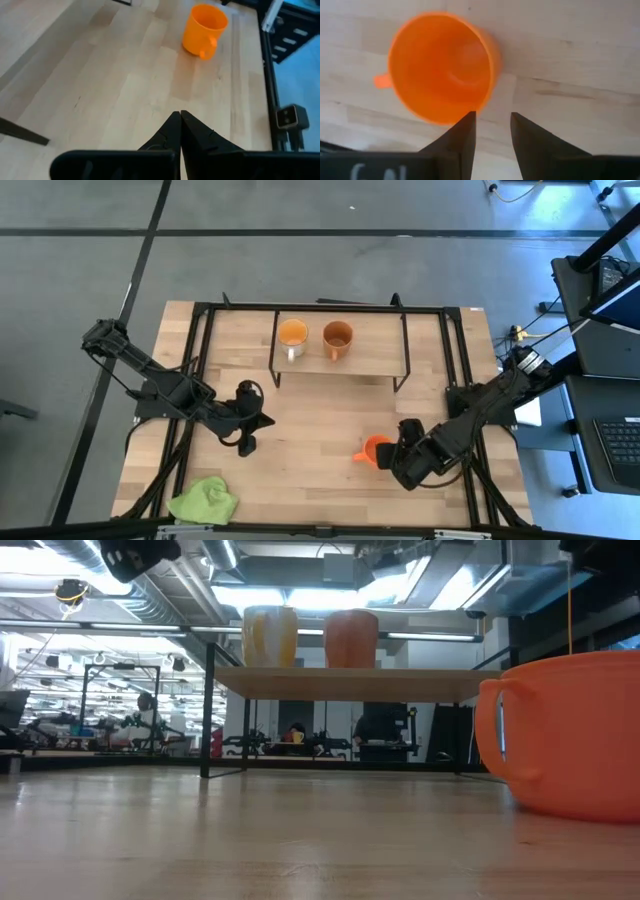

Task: Stack small to large cups/mugs on shelf
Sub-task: Put the orange mug on the shelf

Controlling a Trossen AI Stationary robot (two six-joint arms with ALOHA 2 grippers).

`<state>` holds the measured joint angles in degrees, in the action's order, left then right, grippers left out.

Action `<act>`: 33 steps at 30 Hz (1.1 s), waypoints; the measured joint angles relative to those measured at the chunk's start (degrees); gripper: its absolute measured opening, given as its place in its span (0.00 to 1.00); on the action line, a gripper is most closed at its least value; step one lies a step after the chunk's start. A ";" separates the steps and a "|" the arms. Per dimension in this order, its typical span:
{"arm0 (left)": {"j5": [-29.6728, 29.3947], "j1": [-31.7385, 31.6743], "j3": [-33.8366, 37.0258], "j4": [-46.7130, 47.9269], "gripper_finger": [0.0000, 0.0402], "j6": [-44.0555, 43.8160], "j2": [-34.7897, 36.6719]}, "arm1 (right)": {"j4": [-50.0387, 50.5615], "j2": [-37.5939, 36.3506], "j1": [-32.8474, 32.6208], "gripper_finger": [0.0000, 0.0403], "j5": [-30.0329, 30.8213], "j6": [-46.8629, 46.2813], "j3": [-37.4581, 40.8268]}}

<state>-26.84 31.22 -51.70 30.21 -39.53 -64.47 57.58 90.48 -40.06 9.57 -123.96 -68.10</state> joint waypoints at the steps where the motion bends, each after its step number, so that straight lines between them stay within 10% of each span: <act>1: 0.76 -0.18 0.00 -0.04 0.00 0.84 0.00 | -0.04 0.18 -0.10 0.30 0.36 -1.08 0.00; 17: 5.37 -1.48 0.00 1.20 0.00 8.36 0.23 | -3.94 8.13 1.56 0.29 -0.82 -2.86 0.00; 33: 5.36 -2.75 0.02 1.51 0.00 7.02 0.85 | 1.82 8.23 1.73 0.05 0.13 -1.79 0.00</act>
<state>-21.47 28.47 -51.68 31.73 -32.51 -63.61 59.40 98.72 -38.33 9.70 -125.75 -68.10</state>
